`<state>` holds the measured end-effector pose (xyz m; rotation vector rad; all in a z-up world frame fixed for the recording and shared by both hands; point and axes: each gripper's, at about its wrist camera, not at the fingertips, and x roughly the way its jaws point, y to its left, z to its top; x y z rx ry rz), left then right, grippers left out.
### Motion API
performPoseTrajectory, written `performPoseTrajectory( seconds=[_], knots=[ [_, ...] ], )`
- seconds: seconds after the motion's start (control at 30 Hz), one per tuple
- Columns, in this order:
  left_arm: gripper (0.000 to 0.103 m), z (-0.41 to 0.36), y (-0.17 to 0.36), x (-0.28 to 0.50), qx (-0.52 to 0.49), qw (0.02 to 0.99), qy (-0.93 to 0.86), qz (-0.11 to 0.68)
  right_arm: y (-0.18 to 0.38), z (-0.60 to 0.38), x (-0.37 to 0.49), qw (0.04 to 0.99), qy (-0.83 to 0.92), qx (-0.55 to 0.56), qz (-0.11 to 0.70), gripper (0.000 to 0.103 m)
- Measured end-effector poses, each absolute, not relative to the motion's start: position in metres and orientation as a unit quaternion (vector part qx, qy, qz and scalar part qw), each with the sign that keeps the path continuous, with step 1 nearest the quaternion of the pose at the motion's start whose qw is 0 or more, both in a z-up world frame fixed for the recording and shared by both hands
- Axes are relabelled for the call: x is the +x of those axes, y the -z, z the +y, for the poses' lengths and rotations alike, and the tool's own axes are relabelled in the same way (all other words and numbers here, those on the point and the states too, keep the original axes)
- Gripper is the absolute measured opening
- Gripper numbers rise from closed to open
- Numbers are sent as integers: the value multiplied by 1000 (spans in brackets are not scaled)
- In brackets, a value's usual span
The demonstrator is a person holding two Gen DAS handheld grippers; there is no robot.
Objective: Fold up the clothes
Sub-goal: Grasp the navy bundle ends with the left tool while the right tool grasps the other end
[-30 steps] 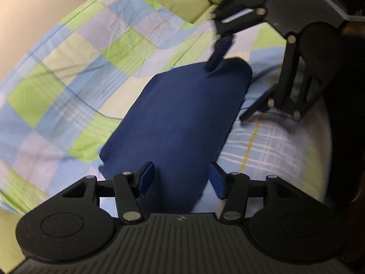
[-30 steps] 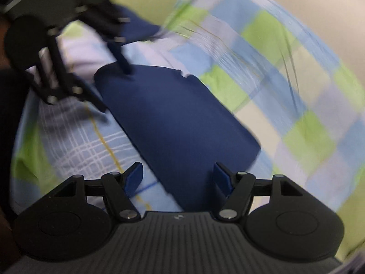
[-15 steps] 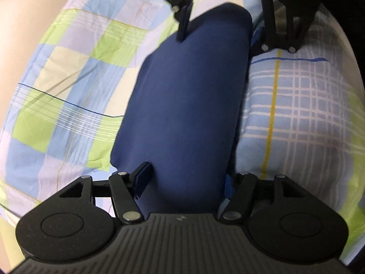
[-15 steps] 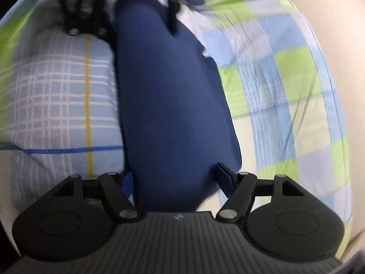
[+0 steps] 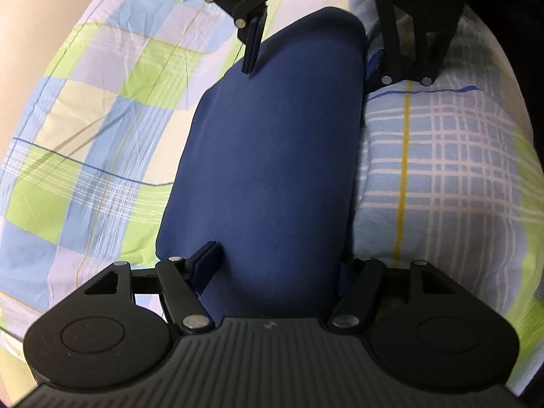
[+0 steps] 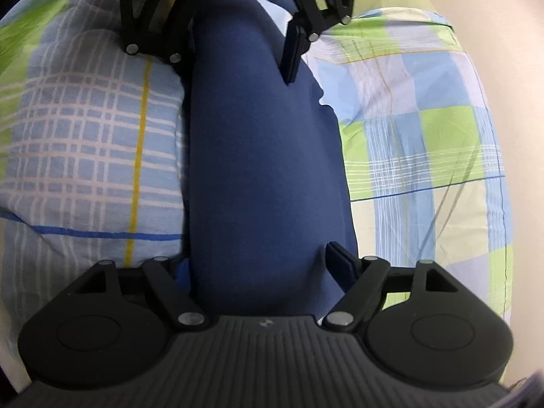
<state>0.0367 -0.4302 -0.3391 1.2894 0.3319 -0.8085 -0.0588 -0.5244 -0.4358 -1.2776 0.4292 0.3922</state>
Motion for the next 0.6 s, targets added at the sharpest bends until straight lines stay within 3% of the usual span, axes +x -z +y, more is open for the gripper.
performPoseTrajectory(
  seconds=[0.17,0.3,0.4,0.43,0.6],
  knots=[
    [68,-431,339,40,577,714,366,152,433,-520,-50,772,-154,-580,210,95],
    [67,-433,339,42,573,719,360,160,432,-519,-50,770,-161,-585,197,94],
    [62,-434,340,40,572,719,359,162,436,-517,-56,763,-172,-594,191,74],
    [58,-435,340,41,572,719,360,165,437,-517,-58,761,-179,-592,196,56],
    [47,-438,339,37,594,703,357,160,438,-516,-63,767,-180,-579,212,37]
  ],
)
